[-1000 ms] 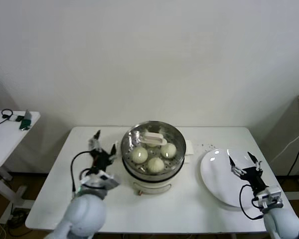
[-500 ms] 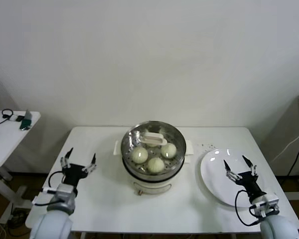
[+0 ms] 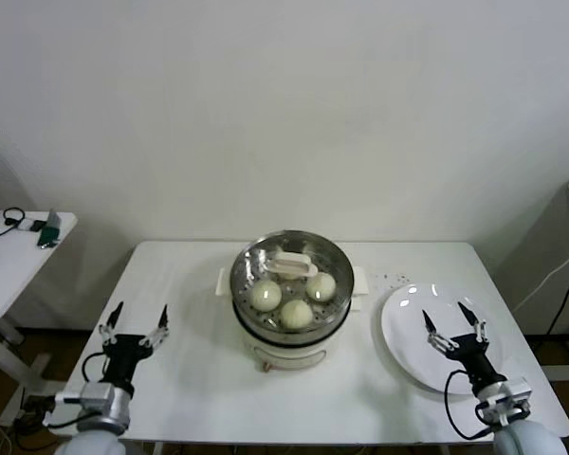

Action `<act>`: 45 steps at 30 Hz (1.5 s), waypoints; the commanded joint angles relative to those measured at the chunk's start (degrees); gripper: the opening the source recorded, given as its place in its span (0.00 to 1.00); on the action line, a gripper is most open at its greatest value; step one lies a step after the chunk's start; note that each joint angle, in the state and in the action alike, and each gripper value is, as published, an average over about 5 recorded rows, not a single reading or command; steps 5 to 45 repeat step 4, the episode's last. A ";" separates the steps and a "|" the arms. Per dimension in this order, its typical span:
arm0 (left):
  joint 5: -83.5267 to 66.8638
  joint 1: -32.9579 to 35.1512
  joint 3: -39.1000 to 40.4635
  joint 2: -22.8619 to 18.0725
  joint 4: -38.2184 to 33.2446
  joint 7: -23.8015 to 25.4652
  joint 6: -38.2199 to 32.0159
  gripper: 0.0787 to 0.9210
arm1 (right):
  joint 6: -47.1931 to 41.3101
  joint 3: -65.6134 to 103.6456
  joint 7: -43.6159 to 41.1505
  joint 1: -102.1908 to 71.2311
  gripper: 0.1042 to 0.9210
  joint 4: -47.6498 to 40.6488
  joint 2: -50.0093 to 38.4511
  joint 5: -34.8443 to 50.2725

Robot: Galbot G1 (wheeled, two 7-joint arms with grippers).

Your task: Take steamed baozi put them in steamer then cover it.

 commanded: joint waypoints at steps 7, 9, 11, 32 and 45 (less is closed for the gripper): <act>-0.94 2.58 -0.76 -2.38 1.40 1.49 -5.71 0.88 | 0.59 0.07 -0.24 -0.35 0.88 0.24 0.24 0.65; -0.94 2.58 -0.76 -2.38 1.40 1.49 -5.71 0.88 | 0.59 0.07 -0.24 -0.35 0.88 0.24 0.24 0.65; -0.94 2.58 -0.76 -2.38 1.40 1.49 -5.71 0.88 | 0.59 0.07 -0.24 -0.35 0.88 0.24 0.24 0.65; -0.94 2.58 -0.76 -2.38 1.40 1.49 -5.71 0.88 | 0.59 0.07 -0.24 -0.35 0.88 0.24 0.24 0.65; -0.94 2.58 -0.76 -2.38 1.40 1.49 -5.71 0.88 | 0.59 0.07 -0.24 -0.35 0.88 0.24 0.24 0.65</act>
